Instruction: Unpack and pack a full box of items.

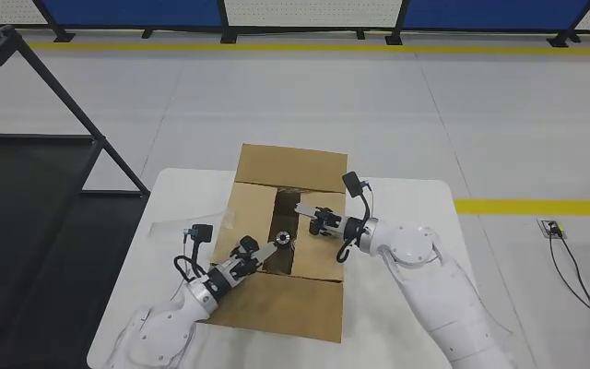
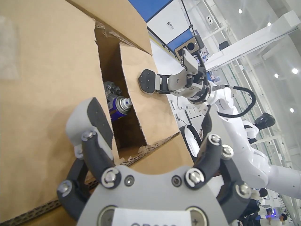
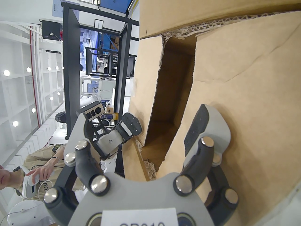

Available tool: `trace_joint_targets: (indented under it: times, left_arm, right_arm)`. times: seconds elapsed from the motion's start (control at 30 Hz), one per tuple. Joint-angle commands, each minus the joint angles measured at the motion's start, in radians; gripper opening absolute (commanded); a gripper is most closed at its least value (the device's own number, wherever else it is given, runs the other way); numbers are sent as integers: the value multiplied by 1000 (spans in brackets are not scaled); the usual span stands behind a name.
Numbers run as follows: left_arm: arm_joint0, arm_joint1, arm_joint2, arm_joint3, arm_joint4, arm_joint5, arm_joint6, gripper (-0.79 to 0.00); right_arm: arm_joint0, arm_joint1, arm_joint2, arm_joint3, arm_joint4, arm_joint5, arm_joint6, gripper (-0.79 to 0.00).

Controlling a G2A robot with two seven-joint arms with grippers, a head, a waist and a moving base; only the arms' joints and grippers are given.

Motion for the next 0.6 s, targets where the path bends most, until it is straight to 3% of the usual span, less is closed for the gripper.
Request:
trace_joint_targets:
  times: [0.0, 0.57]
  left_arm:
    - [-2, 0, 2, 3, 0, 4, -2, 0]
    - [-6, 4, 17, 4, 18, 26, -7, 0]
  right_arm:
    - [0, 0, 0, -1, -1, 0, -1, 0]
    - [-8, 6, 3, -17, 12, -7, -5, 0]
